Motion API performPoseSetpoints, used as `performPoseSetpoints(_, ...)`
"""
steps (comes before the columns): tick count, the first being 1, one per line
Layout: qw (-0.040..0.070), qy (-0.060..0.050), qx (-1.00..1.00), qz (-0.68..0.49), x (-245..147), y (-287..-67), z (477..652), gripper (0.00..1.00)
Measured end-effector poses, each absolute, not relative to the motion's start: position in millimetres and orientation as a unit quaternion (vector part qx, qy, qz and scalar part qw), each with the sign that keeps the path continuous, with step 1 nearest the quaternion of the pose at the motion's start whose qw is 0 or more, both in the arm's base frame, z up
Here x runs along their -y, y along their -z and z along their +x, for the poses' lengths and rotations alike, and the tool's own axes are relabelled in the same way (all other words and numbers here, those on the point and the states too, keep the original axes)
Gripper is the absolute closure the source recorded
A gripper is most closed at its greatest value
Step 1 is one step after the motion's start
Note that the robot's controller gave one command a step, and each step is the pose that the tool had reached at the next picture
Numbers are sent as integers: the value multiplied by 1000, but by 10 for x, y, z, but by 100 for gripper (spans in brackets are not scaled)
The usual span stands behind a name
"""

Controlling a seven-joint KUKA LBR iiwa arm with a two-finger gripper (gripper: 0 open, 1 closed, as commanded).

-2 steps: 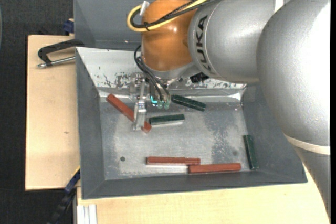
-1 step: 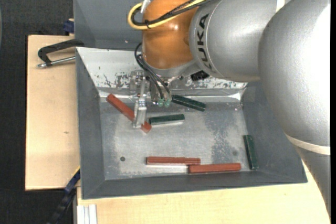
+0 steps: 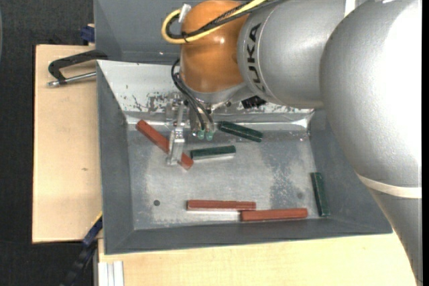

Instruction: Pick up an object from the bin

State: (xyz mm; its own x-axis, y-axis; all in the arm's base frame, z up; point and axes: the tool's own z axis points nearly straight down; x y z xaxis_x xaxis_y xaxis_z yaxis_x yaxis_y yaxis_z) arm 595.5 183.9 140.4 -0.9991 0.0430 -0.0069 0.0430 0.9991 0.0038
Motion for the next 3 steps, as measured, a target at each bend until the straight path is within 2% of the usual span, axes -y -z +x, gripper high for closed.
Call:
performPoseSetpoints(1,-2,0,-998,67,-1859,-942,5920,0)
performPoseSetpoints(2,3,-2,-996,94,-1777,-1127,5970,0)
performPoseSetpoints(3,-2,0,-997,73,-1600,-688,5908,0)
